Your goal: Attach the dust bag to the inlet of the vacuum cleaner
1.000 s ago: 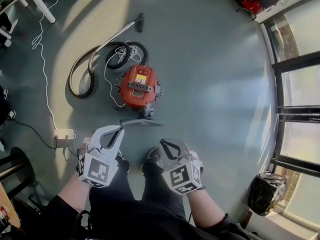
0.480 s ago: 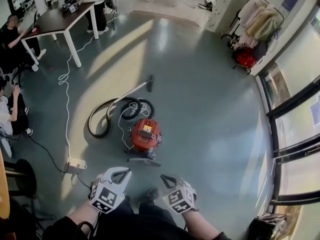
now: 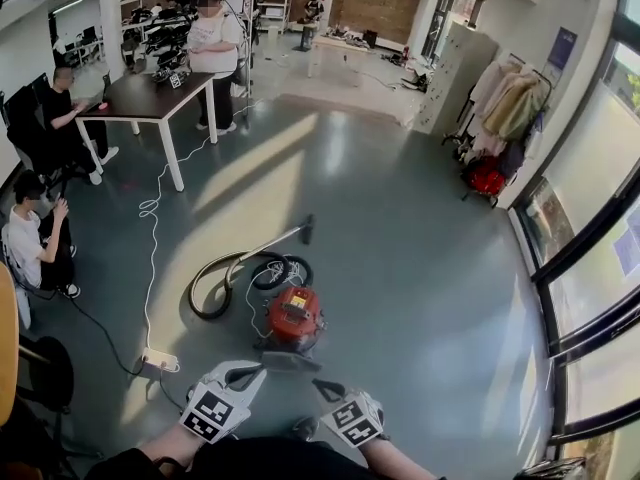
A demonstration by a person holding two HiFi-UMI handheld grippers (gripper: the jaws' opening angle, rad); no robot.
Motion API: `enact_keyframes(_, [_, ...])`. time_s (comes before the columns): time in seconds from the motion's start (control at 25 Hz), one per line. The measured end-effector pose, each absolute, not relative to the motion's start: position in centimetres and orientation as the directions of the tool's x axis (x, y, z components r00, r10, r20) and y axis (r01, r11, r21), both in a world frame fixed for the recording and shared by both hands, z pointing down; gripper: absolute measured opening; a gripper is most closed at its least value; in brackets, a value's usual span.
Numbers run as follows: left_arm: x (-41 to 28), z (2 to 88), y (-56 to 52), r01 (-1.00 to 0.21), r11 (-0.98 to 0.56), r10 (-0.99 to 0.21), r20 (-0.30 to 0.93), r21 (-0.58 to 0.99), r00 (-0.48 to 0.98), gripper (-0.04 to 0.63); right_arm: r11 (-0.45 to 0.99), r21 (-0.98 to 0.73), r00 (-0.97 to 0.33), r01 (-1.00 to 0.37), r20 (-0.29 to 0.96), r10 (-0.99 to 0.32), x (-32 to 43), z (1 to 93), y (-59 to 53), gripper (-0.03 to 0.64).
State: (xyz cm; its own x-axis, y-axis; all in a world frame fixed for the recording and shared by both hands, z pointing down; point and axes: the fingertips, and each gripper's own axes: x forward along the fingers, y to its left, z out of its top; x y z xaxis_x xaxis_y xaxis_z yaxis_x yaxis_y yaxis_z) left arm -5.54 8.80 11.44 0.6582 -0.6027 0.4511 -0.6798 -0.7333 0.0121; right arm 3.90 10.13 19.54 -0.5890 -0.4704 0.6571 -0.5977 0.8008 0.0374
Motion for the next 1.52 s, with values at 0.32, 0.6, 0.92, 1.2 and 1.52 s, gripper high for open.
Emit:
enact_keyframes(0.32, [-6.9, 10.7, 17.3, -0.549, -0.836, -0.504, 0.375, 0.016, 0.778, 0.015, 0.712, 0.078, -0.526, -0.697, 0.62, -0.583, 0.2, 16.7, 16.7, -0.006])
enact_keyframes(0.6, [-9.6, 11.0, 21.5, -0.498, -0.866, -0.45, 0.363, 0.046, 0.816, 0.015, 0.703, 0.068, -0.561, -0.708, 0.551, -0.618, -4.4, 14.1, 21.5, -0.006])
enact_keyframes(0.92, [-9.3, 10.0, 23.6, -0.566, -0.822, -0.515, 0.337, 0.066, 0.788, 0.015, 0.7, -0.029, -0.651, -0.714, 0.397, -0.647, -3.4, 11.3, 22.4, -0.006])
enact_keyframes(1.2, [-5.3, 10.0, 25.4, -0.535, -0.842, -0.485, 0.34, 0.067, 0.806, 0.015, 0.705, -0.074, -0.691, -0.706, 0.291, -0.661, -1.7, 10.2, 23.8, -0.007])
enact_keyframes(1.52, [-3.6, 9.5, 26.0, -0.527, -0.848, -0.479, 0.345, 0.058, 0.808, 0.015, 0.711, -0.082, -0.702, -0.698, 0.274, -0.658, -0.7, 9.7, 24.5, -0.008])
